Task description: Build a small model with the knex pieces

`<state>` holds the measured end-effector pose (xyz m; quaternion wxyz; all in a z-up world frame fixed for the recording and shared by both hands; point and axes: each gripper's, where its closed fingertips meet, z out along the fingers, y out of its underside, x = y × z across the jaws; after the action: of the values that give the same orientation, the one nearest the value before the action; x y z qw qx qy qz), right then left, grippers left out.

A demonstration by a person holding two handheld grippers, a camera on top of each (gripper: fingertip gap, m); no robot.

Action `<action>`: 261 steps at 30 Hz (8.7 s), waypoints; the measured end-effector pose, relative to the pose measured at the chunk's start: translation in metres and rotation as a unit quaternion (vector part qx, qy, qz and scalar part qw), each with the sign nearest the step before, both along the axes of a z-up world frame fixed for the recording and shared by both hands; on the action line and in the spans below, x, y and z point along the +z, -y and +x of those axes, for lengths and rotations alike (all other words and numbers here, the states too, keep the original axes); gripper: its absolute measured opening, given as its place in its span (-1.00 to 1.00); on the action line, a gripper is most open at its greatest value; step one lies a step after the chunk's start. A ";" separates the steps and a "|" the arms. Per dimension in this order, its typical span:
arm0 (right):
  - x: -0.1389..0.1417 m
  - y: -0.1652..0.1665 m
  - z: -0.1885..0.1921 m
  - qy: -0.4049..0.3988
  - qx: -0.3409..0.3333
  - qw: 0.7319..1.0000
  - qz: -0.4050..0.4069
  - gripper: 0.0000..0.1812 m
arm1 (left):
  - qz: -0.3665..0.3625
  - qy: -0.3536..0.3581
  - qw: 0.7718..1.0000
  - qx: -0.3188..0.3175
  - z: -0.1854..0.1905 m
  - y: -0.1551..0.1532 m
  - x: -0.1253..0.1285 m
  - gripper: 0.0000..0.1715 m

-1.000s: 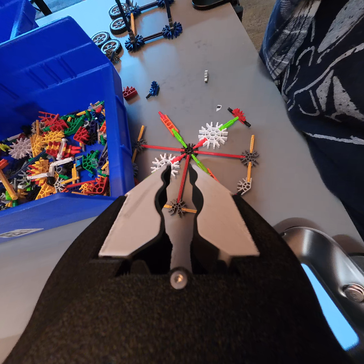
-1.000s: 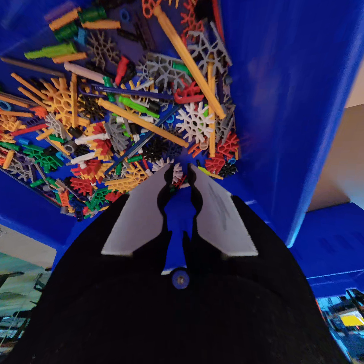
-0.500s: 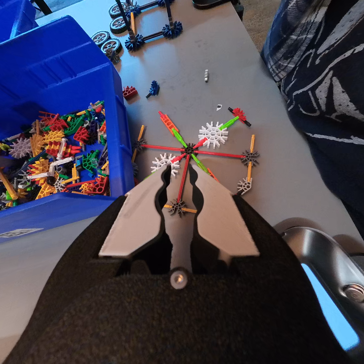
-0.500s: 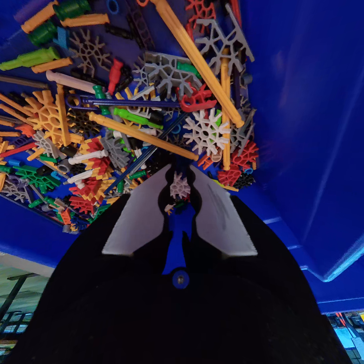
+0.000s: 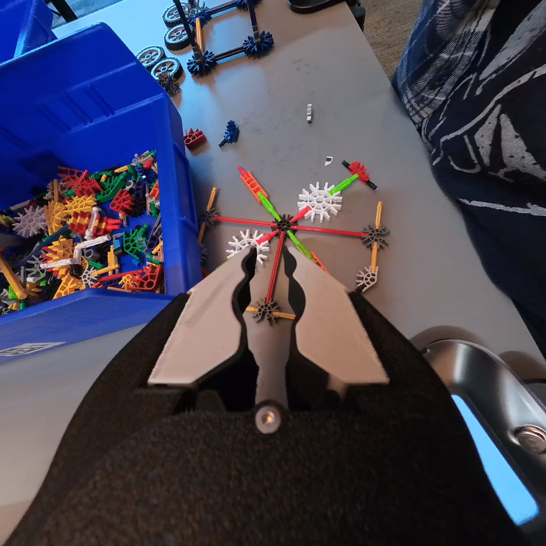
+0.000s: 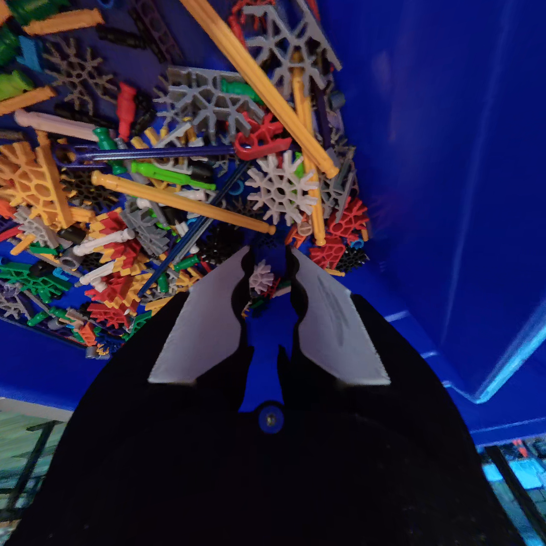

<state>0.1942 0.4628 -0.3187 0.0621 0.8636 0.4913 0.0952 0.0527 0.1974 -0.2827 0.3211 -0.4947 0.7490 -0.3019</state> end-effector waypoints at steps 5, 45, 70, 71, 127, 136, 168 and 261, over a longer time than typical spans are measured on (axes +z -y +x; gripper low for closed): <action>-0.003 0.012 0.000 -0.013 -0.003 0.999 -0.029 -0.83 | 0.001 0.002 1.000 0.001 0.000 0.000 0.002 -0.80; 0.002 -0.008 -0.021 -0.058 0.011 0.998 0.023 -0.87 | -0.007 0.002 1.000 0.001 -0.001 0.000 0.001 -0.80; 0.005 0.012 0.010 -0.037 -0.056 0.997 -0.031 -0.67 | -0.005 -0.001 1.000 0.000 -0.001 0.001 0.000 -0.80; 0.002 0.012 0.009 -0.040 -0.063 0.997 -0.032 -0.70 | -0.005 0.000 1.000 0.000 -0.001 0.001 0.000 -0.80; 0.041 0.017 -0.004 -0.085 0.047 0.995 0.028 -0.92 | 0.005 0.018 1.000 0.005 0.001 -0.002 0.009 -0.80; 0.107 0.059 -0.040 -0.161 0.085 0.975 0.128 -0.93 | 0.000 0.087 0.996 0.035 0.005 -0.013 0.041 -0.80; 0.114 0.264 -0.134 -0.335 0.191 0.898 0.213 -0.94 | 0.152 0.126 0.972 0.126 -0.004 -0.021 0.112 -0.69; 0.182 0.239 -0.168 -0.778 -0.159 0.599 0.105 -0.90 | 0.654 0.117 0.732 0.151 -0.015 -0.028 0.144 -0.97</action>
<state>0.0267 0.2237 -0.1372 -0.4203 0.6760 0.1957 -0.5728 0.0372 0.2258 -0.1383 0.6915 -0.2294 0.6337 0.2600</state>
